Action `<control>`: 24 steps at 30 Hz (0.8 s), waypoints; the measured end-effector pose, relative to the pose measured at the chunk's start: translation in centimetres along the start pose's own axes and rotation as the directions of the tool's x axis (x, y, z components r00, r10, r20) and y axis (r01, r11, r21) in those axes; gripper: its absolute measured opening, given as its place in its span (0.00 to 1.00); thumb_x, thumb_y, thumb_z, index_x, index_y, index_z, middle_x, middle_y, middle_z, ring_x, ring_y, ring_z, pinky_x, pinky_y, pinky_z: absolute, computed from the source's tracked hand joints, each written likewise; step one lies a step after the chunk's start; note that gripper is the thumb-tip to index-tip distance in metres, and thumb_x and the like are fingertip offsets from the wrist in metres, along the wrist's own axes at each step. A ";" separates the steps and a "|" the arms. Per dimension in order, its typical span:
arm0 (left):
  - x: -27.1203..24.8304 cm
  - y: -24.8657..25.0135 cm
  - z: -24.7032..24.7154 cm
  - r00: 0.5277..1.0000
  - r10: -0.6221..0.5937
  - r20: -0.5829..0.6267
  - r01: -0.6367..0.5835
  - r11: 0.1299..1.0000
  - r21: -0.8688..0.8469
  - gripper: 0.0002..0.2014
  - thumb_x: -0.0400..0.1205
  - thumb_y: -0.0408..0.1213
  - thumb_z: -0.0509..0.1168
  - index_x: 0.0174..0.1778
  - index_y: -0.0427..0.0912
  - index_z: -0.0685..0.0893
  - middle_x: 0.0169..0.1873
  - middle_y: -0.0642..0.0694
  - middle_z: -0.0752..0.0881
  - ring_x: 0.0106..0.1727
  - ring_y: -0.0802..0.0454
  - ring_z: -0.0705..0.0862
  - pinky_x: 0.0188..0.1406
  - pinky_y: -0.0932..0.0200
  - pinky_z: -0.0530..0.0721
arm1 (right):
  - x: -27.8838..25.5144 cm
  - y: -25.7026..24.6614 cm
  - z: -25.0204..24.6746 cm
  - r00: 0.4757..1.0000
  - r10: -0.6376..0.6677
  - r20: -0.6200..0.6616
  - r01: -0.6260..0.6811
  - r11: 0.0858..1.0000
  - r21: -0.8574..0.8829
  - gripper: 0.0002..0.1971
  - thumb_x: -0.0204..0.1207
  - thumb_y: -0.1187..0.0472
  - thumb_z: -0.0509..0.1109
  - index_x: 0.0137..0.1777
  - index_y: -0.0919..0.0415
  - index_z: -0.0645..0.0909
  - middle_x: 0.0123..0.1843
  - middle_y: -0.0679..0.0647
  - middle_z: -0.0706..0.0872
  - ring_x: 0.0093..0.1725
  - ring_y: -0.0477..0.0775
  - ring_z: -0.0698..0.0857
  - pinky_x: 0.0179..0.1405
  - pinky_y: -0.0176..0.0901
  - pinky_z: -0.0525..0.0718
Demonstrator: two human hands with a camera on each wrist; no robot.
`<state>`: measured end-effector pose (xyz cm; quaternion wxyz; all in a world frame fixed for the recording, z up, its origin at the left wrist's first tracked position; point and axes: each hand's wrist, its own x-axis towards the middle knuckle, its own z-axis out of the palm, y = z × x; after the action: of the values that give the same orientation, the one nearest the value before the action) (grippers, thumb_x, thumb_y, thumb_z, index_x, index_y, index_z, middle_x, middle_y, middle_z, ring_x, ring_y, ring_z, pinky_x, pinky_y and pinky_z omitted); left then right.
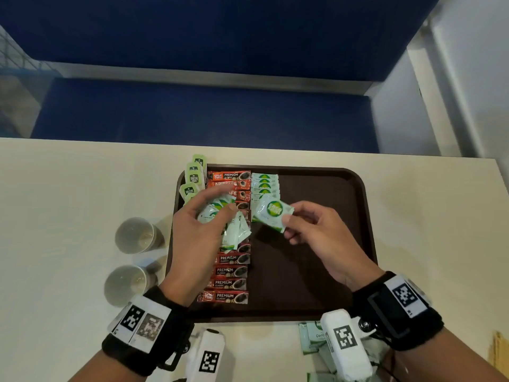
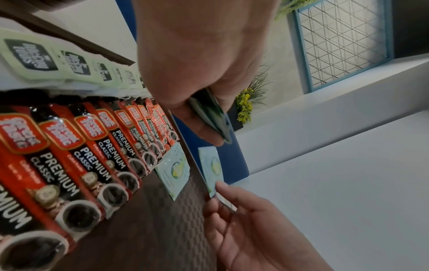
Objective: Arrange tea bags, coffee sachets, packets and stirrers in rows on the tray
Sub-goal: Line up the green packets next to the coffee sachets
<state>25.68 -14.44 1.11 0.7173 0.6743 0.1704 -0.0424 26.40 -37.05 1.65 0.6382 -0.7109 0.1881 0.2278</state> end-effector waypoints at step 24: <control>-0.1 -0.8 0.0 0.992 -0.123 0.004 0.113 0.922 0.371 0.02 0.81 0.41 0.83 0.43 0.54 0.98 0.48 0.60 0.96 0.52 0.70 0.91 0.50 0.71 0.80 | 1.4 2.2 1.5 0.980 -0.107 -0.169 0.069 0.974 -0.217 0.03 0.83 0.60 0.80 0.50 0.54 0.89 0.45 0.56 0.93 0.38 0.47 0.89 0.35 0.37 0.85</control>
<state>25.40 -14.53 0.37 0.5757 0.7853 0.1898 -0.1258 26.20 -35.79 -1.08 0.5495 -0.7997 0.1879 0.1526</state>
